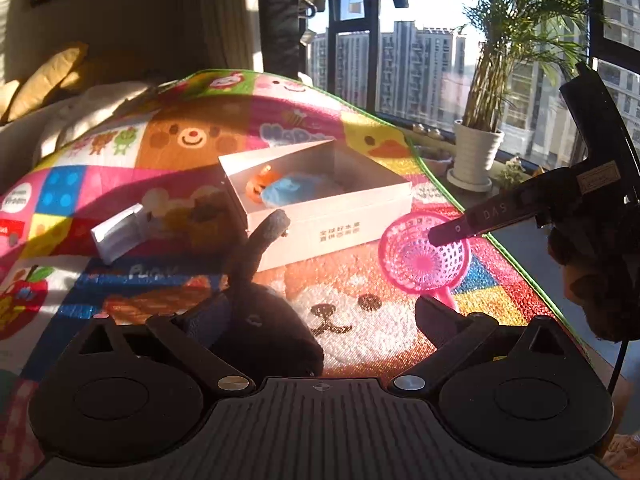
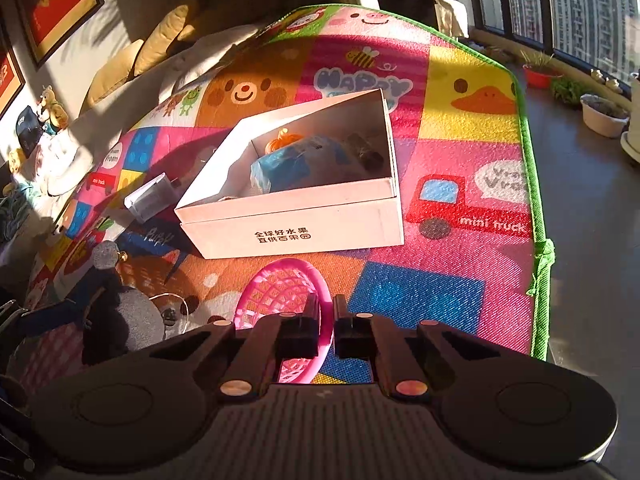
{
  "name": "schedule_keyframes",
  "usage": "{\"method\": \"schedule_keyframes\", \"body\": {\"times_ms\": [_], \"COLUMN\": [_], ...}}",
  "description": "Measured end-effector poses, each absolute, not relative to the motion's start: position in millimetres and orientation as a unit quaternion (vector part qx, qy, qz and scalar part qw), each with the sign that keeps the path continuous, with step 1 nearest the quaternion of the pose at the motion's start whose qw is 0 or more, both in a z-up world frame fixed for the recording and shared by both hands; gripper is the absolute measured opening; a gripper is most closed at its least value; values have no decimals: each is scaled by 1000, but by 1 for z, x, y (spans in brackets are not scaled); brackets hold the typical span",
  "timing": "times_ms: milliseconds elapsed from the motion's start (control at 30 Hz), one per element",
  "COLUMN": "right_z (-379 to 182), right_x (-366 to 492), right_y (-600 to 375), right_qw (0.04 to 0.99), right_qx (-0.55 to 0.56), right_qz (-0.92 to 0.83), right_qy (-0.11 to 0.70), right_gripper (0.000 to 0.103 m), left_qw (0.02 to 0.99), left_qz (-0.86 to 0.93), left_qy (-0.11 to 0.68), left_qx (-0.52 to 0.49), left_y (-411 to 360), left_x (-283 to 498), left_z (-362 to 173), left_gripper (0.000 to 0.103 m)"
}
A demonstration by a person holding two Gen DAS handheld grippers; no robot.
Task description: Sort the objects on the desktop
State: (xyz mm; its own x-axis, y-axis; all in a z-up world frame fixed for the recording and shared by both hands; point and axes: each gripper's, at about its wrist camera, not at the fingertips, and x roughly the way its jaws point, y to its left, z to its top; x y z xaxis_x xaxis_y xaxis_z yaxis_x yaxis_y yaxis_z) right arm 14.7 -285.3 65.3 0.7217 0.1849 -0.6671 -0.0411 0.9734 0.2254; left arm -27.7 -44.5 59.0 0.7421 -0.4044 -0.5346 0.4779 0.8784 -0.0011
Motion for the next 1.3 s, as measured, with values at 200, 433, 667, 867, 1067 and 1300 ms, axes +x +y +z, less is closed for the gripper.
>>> {"method": "schedule_keyframes", "body": {"times_ms": [200,433,667,867,1067,1300], "right_z": [98,84,87,90,72,40], "right_x": [4,10,15,1,-8,-4], "right_y": [-272,-225,-227,-229,-249,-244], "right_qw": [948,934,922,921,956,943], "right_qx": [-63,-208,13,54,-79,-141], "right_qz": [-24,-51,132,178,13,-1], "right_qy": [313,285,364,342,283,302], "right_gripper": [6,6,43,64,81,63], "left_qw": [929,934,938,936,932,928], "left_qz": [-242,-214,-173,-163,-168,-172], "left_qy": [274,282,298,310,322,331], "left_qx": [56,53,24,12,15,4], "left_y": [-45,-27,2,8,1,-8], "left_x": [-28,-30,-23,-20,-18,-11], "left_z": [54,49,46,42,37,36], "left_gripper": [103,103,103,103,103,103]}}
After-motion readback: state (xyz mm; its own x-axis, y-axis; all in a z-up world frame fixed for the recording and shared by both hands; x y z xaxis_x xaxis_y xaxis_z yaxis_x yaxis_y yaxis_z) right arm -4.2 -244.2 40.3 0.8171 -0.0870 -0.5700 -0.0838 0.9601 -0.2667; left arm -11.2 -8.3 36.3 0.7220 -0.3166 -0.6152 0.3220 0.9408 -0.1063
